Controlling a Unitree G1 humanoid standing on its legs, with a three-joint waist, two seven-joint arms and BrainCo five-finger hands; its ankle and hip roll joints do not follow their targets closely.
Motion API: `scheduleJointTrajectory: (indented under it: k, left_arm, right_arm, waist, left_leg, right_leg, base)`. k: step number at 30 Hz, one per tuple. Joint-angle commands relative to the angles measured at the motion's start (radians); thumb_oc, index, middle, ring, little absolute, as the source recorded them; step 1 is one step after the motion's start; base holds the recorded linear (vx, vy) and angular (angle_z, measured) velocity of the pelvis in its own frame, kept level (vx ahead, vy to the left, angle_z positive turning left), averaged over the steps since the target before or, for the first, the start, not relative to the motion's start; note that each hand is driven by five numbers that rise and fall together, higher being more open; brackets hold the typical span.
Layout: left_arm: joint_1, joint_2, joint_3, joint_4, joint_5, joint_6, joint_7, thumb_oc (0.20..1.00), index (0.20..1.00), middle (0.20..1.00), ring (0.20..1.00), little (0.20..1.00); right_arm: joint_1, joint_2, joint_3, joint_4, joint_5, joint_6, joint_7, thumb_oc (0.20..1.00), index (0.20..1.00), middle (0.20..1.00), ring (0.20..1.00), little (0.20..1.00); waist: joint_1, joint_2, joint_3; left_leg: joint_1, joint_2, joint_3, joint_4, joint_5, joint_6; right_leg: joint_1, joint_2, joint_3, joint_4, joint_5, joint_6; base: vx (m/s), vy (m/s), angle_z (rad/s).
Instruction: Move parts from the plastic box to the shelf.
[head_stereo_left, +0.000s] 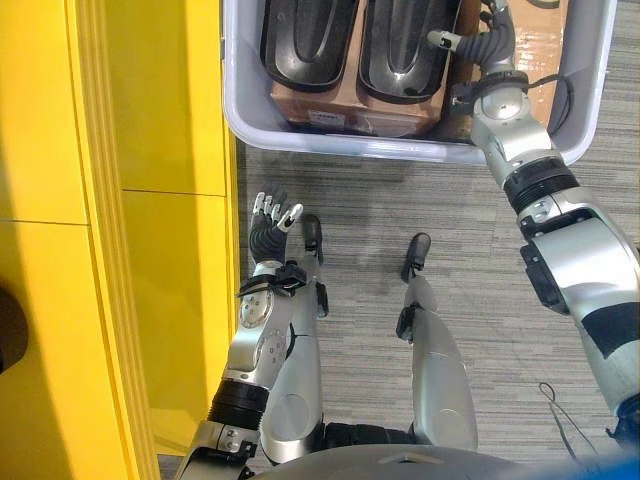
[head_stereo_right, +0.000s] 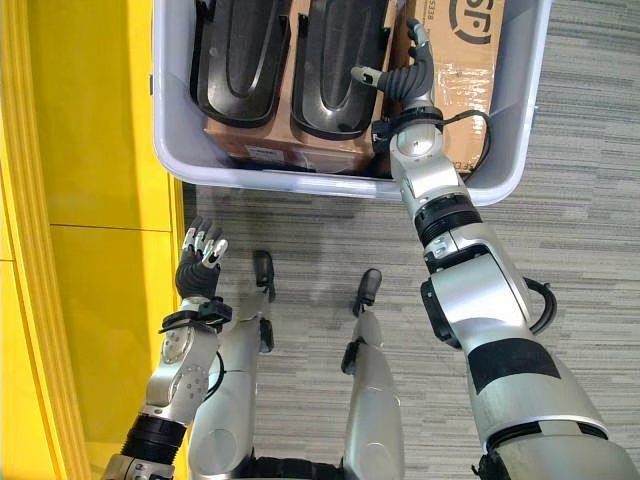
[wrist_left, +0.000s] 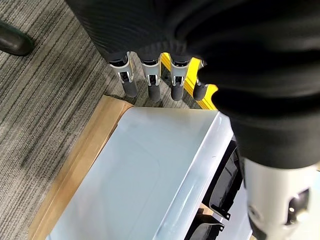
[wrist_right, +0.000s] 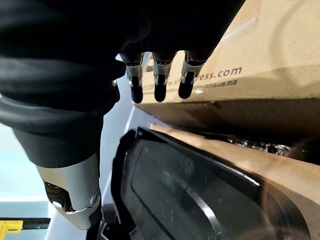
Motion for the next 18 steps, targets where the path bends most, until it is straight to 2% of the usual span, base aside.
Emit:
scheduleJointTrajectory:
  k: [1,18]
  left_arm:
    - [0.062,0.024,0.008,-0.134,-0.002,-0.055,0.002,1.0,1.0,1.0,1.0,1.0]
    - [0.067,0.025,0.01,-0.14,-0.006,-0.059,0.005,1.0,1.0,1.0,1.0,1.0]
  right_arm:
    - [-0.062,-0.012,0.036,-0.06,0.029,-0.049,-0.01,1.0,1.0,1.0,1.0,1.0]
    - [-0.072,0.008,0.029,-0.057,0.038,-0.048,-0.013,1.0,1.0,1.0,1.0,1.0]
  waist:
    - [0.012,-0.007,-0.028]
    - [0.016,-0.011,-0.028]
  left_leg:
    - [-0.014,-0.006,-0.062,0.11,-0.144,-0.055]
    - [-0.023,-0.01,-0.07,0.106,-0.143,-0.052]
  right_leg:
    - [0.025,-0.019,0.088,0.074,-0.037,0.018]
    - [0.016,-0.021,0.073,0.076,-0.04,0.02]
  base:
    - [0.0,0.003,0.05]
    - [0.0,0.0,0.0]
